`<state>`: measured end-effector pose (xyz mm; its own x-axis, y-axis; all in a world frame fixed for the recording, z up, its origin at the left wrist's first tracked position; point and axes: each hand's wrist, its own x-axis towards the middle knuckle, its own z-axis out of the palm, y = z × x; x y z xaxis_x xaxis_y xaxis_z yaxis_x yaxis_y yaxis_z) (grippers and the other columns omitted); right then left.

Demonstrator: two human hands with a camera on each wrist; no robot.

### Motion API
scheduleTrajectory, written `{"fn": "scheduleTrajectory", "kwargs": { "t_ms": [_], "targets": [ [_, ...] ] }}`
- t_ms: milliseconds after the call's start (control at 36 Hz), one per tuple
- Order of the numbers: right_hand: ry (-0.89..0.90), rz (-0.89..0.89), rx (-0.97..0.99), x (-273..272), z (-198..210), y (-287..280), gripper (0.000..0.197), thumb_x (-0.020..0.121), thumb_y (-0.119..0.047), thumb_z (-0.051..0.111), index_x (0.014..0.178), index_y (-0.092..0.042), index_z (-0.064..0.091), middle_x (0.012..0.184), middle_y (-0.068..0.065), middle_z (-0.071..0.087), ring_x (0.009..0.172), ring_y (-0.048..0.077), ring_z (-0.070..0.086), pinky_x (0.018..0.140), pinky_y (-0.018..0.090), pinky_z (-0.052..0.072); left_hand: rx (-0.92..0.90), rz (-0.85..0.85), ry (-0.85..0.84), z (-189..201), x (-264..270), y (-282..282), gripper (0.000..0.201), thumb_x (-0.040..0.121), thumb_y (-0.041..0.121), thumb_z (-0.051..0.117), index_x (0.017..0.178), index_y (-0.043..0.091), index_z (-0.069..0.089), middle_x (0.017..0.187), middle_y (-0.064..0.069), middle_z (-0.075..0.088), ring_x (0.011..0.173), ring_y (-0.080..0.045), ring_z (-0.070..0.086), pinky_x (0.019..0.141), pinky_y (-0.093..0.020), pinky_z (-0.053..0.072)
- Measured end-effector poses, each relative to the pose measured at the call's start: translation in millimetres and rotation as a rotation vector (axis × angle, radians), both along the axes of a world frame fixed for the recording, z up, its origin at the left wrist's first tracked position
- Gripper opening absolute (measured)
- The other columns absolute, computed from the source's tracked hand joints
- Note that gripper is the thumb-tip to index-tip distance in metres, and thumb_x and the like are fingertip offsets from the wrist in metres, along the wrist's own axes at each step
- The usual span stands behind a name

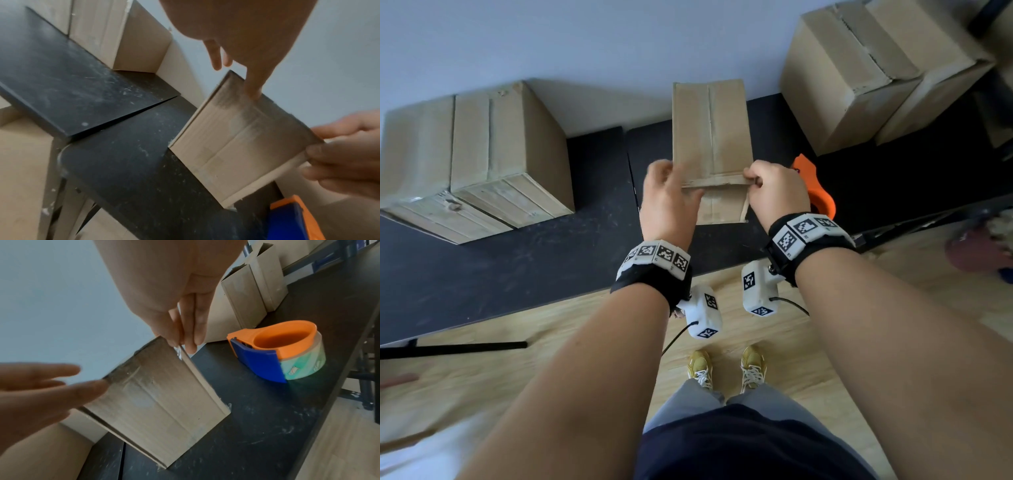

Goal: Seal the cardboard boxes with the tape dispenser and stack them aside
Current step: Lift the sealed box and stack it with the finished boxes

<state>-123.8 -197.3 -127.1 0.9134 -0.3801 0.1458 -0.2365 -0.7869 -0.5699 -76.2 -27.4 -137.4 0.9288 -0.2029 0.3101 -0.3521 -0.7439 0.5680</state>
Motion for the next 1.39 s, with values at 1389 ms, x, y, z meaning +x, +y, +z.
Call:
{"fn": "scheduleTrajectory", "kwargs": {
  "t_ms": [1389],
  "targets": [
    [0.228,0.14,0.291,108.5,39.0,149.6,0.025,0.093,-0.025,0.058,0.113,-0.016,0.07,0.109,0.003,0.071,0.103,0.024,0.064,0.073,0.023,0.039,0.124,0.488,0.32,52.4,56.8,153.0,0.033,0.098,0.041,0.043,0.098,0.015,0.063,0.087,-0.003,0.063,0.075,-0.021,0.051,0.064,-0.028,0.035]
  ]
}}
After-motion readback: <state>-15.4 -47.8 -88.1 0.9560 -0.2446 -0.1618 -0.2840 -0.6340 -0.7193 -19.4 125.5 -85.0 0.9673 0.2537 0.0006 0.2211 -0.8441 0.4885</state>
